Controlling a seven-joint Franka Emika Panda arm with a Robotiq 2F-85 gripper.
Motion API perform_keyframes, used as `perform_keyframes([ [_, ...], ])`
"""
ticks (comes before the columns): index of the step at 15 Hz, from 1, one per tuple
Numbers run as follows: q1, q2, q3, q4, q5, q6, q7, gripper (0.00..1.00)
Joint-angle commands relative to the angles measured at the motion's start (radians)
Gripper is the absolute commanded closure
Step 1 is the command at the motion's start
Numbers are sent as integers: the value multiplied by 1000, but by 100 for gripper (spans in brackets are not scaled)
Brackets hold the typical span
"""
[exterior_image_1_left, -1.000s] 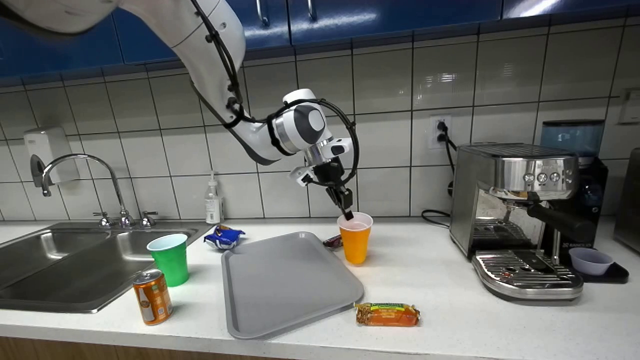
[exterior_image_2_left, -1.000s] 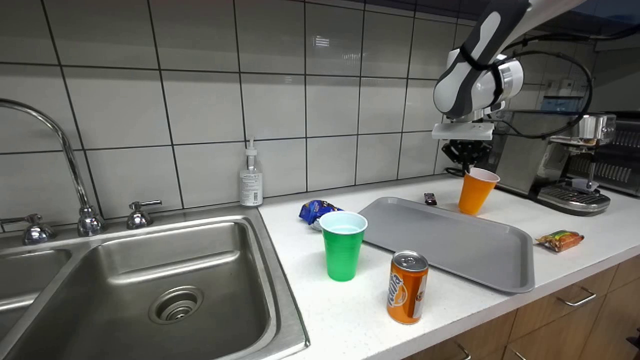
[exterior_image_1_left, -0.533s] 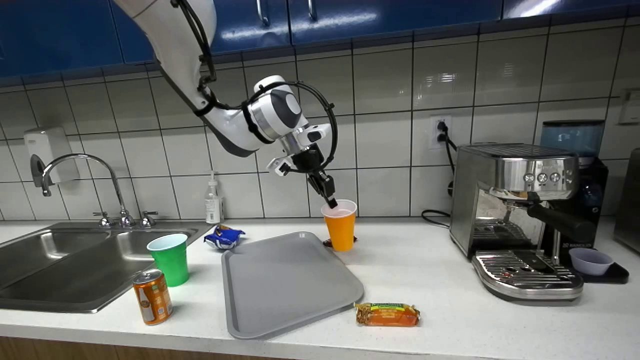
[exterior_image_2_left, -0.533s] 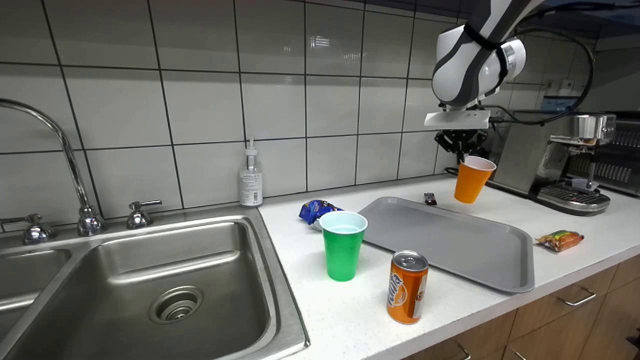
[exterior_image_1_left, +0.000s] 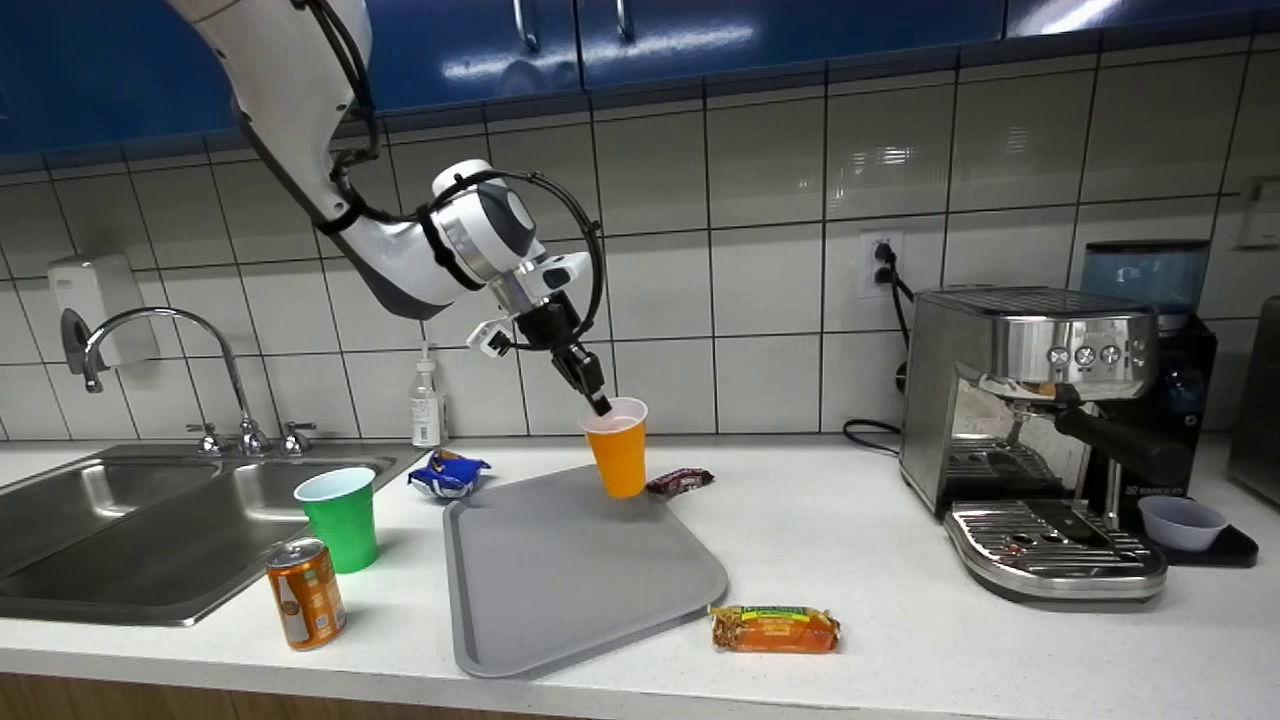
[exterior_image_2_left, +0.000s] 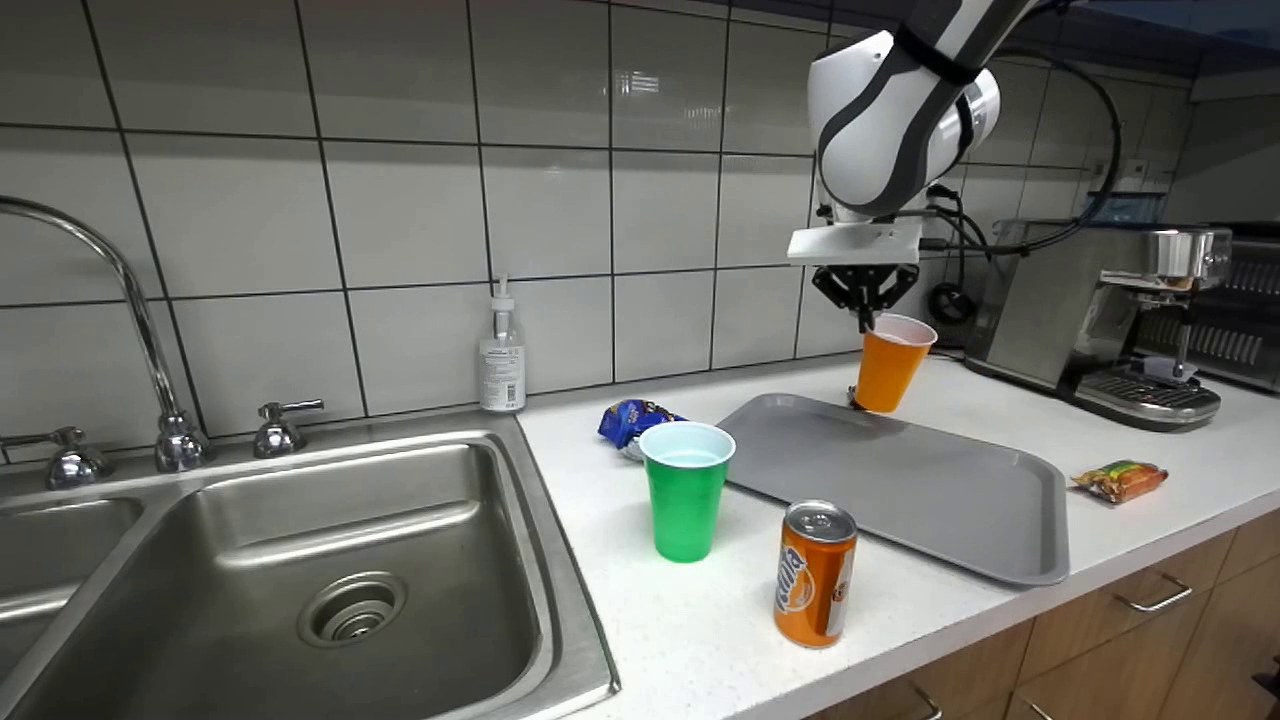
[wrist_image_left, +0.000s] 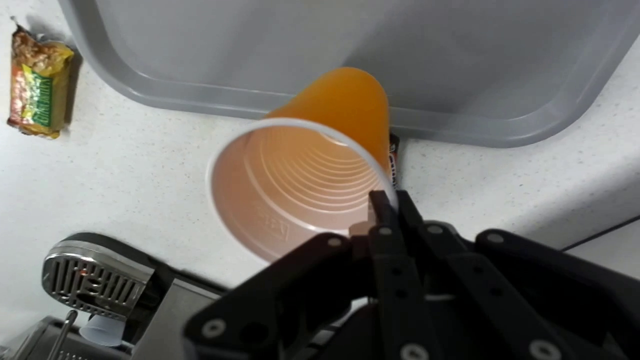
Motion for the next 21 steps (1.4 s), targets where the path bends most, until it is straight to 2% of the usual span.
perform_keyframes([
  [1,7,-17,49,-9,-35,-20,47,99],
  [7,3,26,124,24,-2,-23,21,99],
  [14,4,66,156,50,13,-26,-1,99],
  [15,4,67,157,52,14,-26,-2,70],
  [16,6,65,156,53,11,-26,0,69],
  [21,19,53,158,57,-1,-27,7,33],
])
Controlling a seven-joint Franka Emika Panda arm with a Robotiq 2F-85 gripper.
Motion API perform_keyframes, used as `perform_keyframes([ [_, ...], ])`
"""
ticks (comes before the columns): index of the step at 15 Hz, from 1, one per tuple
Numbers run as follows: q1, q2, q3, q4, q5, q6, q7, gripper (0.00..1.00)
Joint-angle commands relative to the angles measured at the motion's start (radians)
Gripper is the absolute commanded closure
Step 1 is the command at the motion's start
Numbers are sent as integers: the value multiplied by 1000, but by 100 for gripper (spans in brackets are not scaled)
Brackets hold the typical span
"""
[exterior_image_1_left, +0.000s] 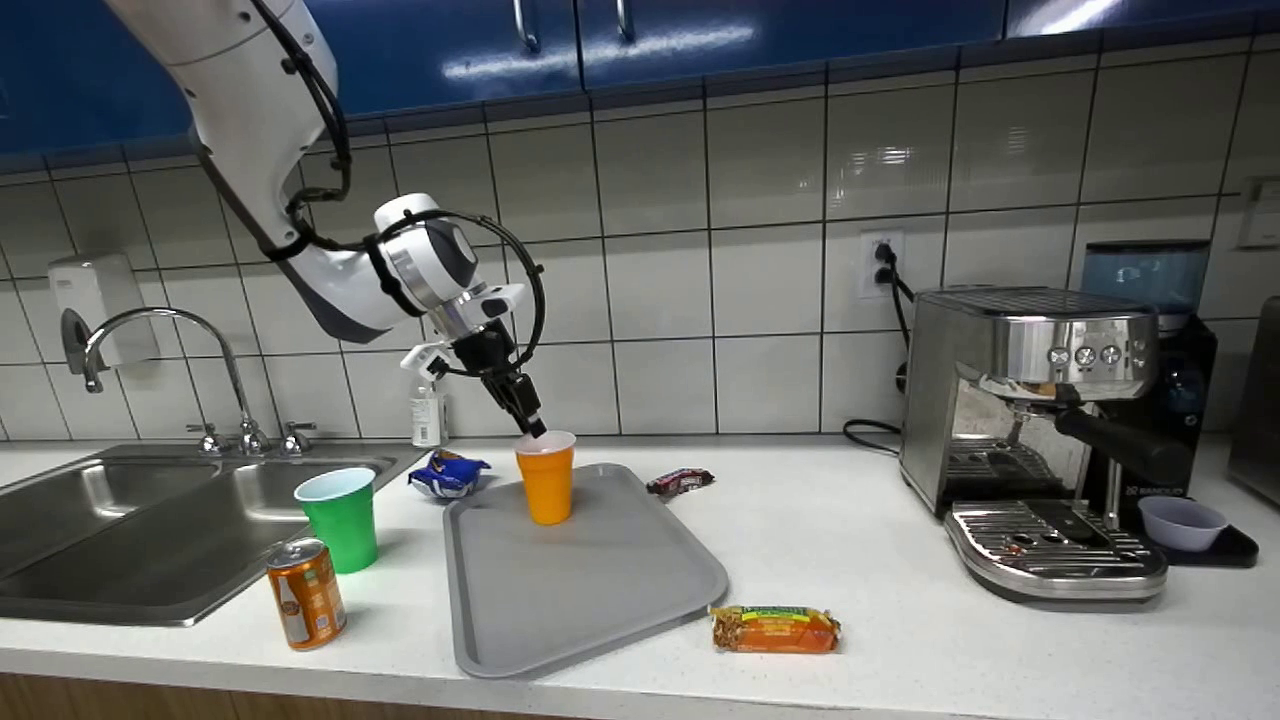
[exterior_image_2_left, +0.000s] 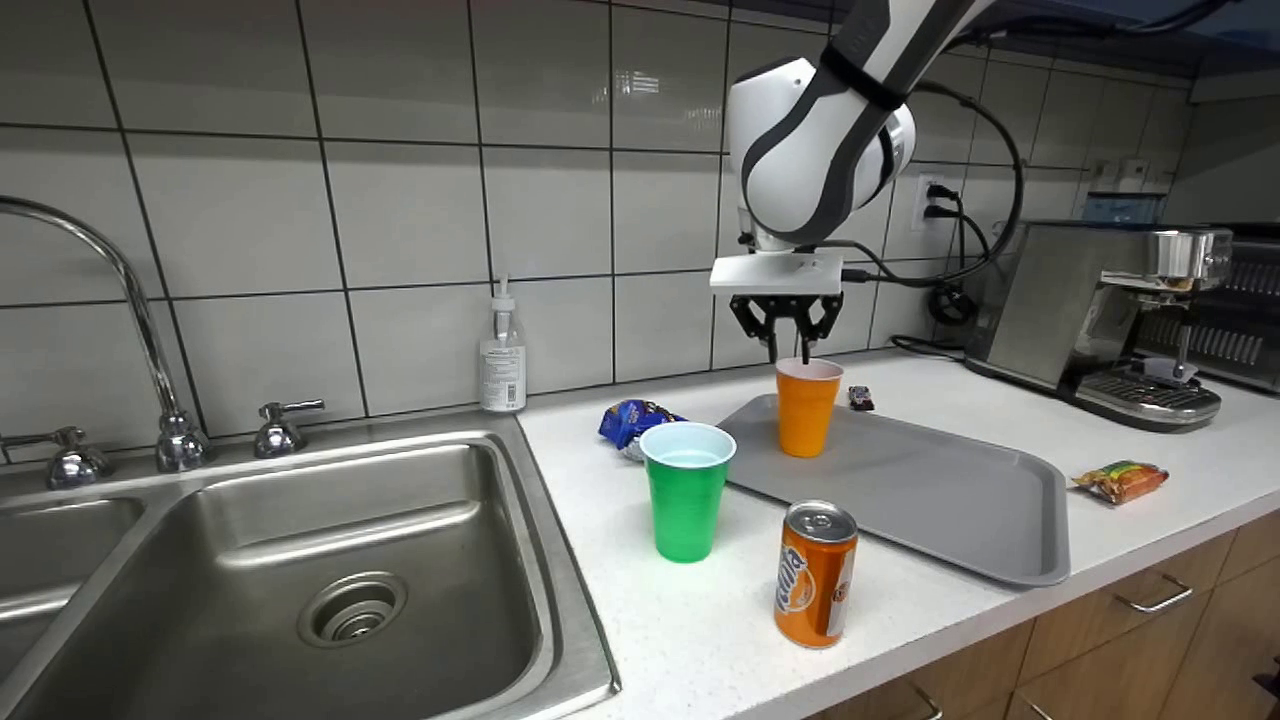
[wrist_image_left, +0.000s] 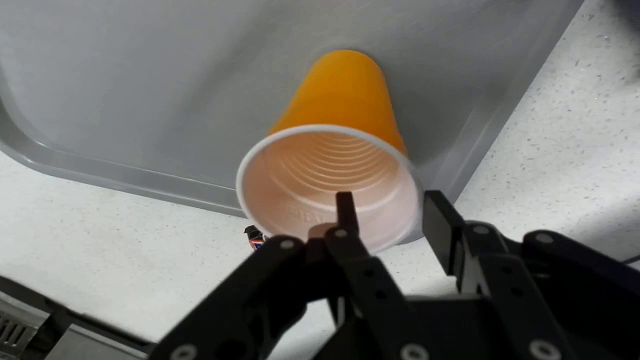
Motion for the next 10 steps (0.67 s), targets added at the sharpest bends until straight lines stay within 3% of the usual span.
perform_keyframes([
  [1,10,-12,8,20,-7,-25,-4,27],
  [4,25,-21,11,19,-11,-25,-3,3],
  [10,83,-59,3,-8,-66,-18,27,0],
])
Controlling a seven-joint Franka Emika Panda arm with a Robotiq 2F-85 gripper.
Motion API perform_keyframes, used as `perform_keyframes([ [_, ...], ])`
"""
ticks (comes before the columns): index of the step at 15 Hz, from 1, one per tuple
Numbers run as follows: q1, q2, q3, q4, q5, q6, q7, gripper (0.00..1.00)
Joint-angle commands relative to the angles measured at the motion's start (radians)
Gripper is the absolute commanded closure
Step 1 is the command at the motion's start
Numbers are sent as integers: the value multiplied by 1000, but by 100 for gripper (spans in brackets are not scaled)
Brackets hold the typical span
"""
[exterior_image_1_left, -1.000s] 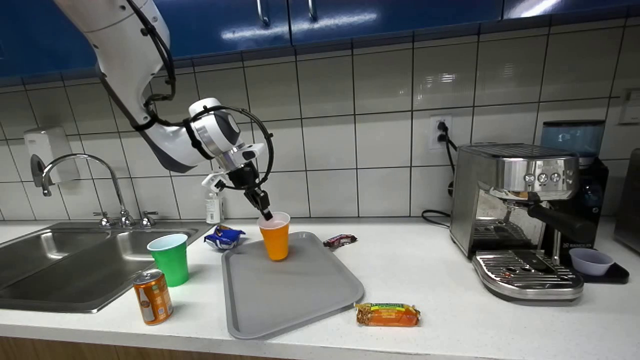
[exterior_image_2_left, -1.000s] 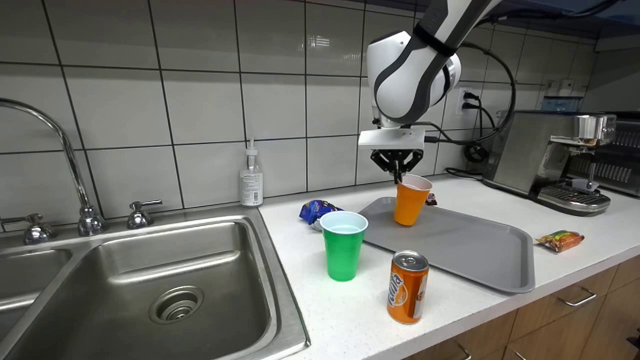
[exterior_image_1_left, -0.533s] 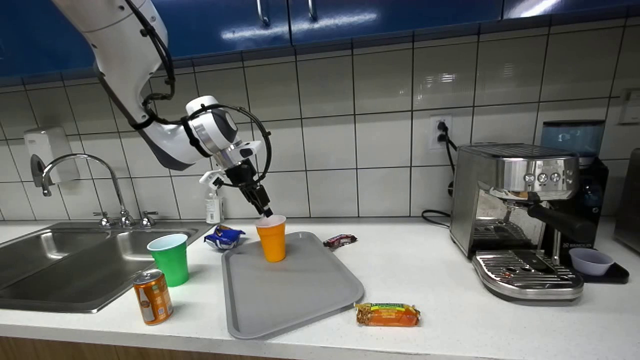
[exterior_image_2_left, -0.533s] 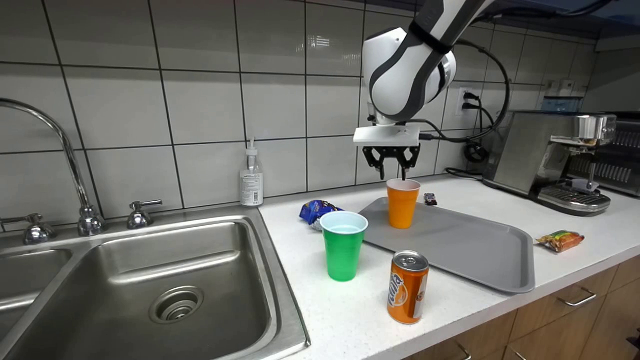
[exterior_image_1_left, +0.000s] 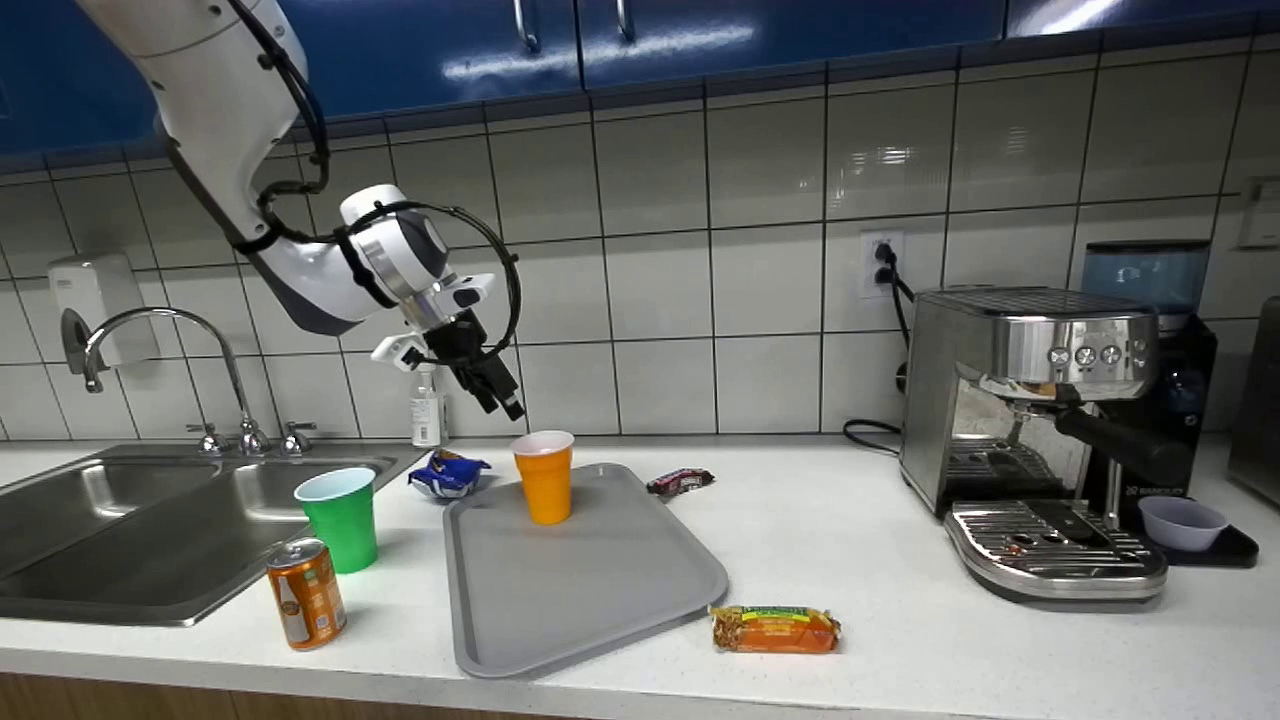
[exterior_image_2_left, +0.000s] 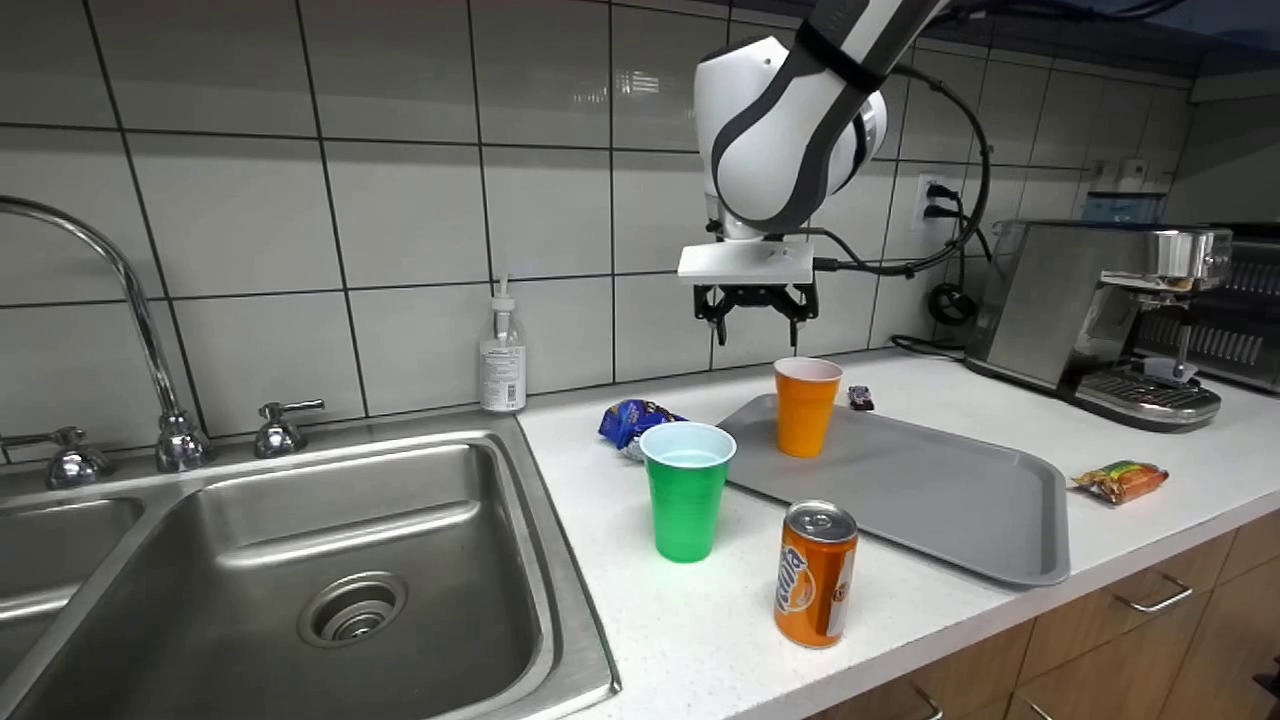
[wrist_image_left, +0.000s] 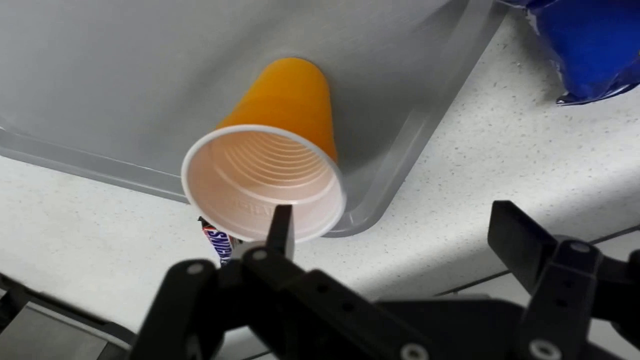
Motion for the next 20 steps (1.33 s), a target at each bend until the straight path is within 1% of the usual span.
perform_keyframes([
  [1,30,-52,-2,-26,-61,-15,36,0],
  [7,66,-85,9,-43,-138,-22,52,0],
  [11,65,-104,37,-66,-173,-29,31,0],
  [14,56,-118,63,-89,-171,-30,15,0],
  [20,33,-179,119,-157,-133,-38,-42,0],
])
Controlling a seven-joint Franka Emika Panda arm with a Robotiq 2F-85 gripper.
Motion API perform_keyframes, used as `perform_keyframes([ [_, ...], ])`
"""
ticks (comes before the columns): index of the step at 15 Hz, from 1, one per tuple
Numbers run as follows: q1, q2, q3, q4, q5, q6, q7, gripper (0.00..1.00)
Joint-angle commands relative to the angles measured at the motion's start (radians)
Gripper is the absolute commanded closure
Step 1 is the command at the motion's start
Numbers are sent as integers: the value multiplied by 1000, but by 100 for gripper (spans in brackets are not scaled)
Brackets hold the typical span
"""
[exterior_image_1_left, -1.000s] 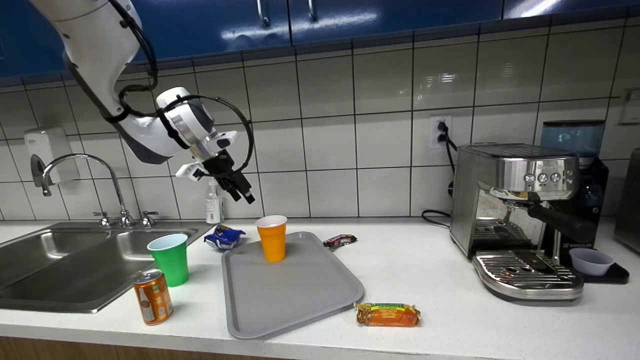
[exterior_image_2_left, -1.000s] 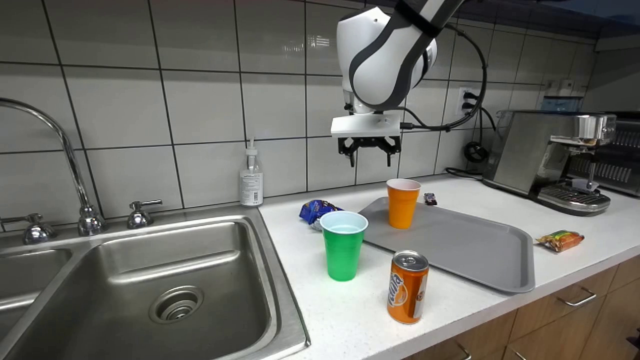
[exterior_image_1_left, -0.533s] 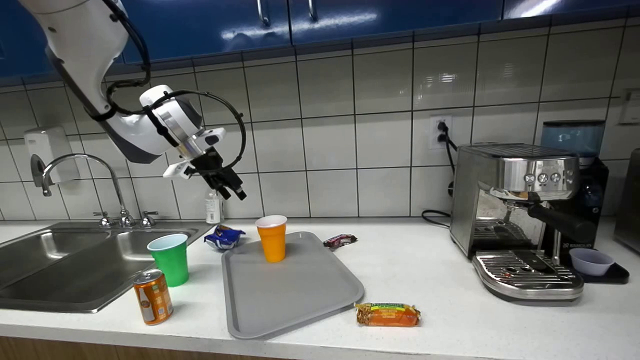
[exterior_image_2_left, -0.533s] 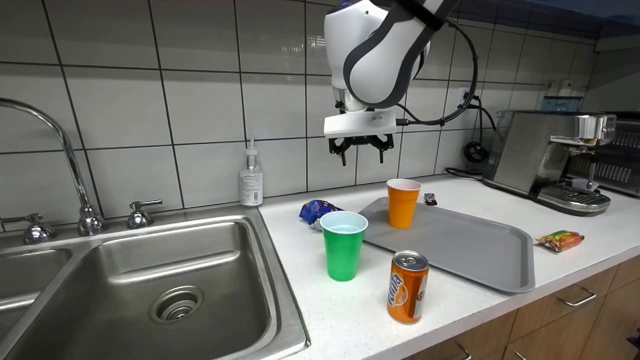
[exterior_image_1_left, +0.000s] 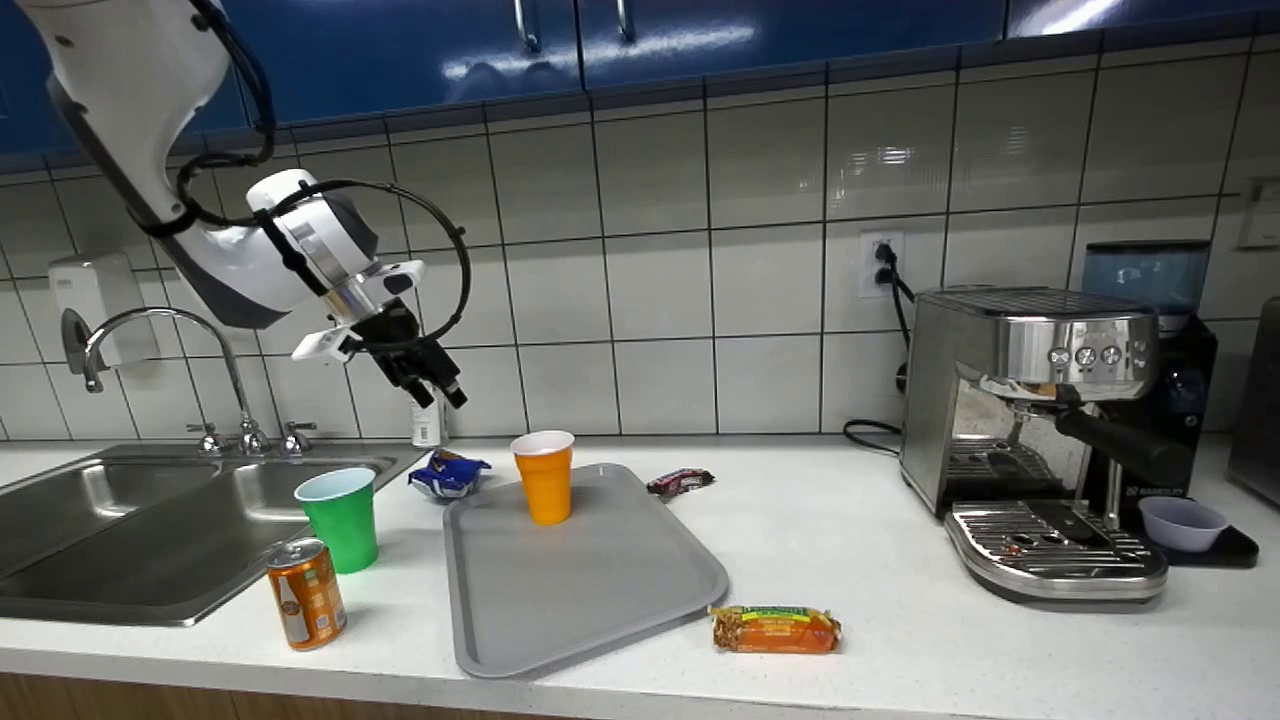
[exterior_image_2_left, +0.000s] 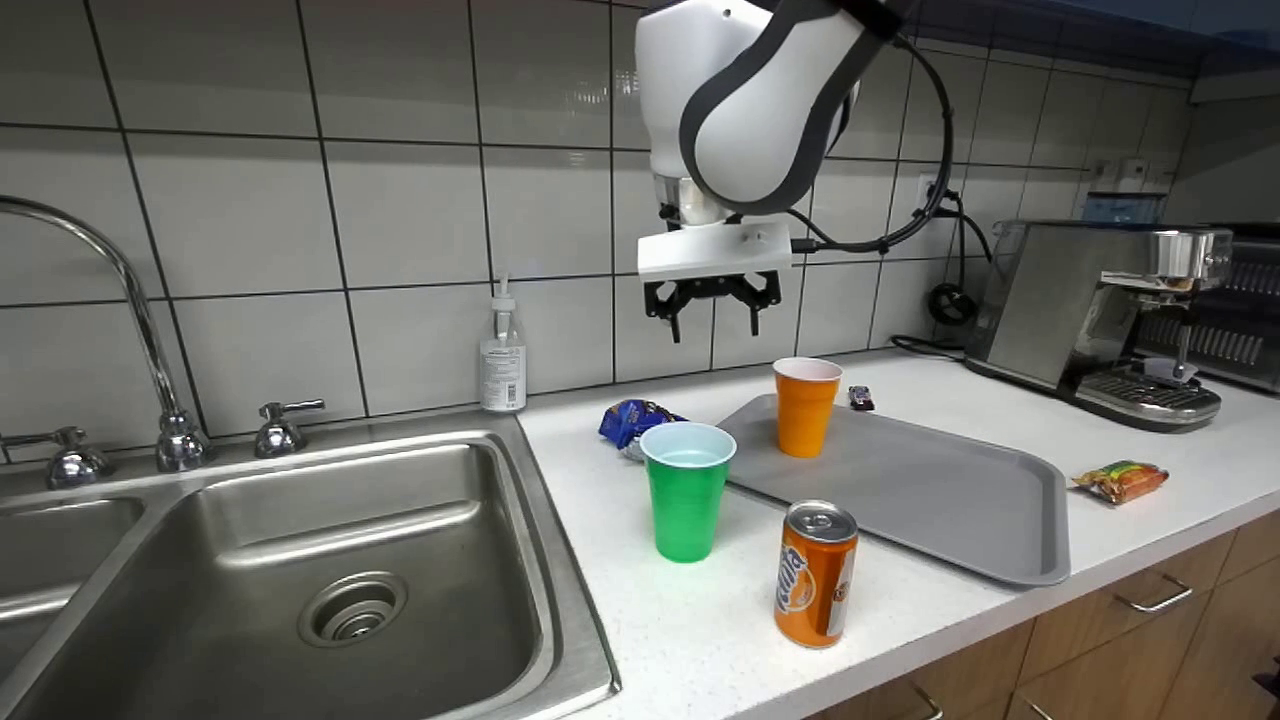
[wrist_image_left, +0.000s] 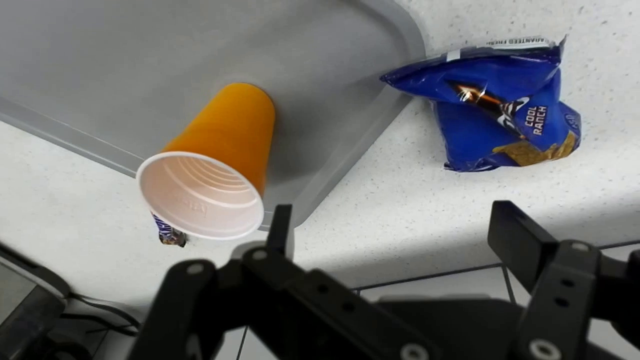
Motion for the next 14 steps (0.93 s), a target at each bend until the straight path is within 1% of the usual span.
perform_keyframes([
  [1,-35,-87,51,-77,12,-30,-54,0],
  [5,-61,-153,84,-144,32,-30,-116,0],
  [8,-90,-211,107,-205,74,-26,-187,0],
  [14,-138,-332,154,-337,206,-15,-362,0],
])
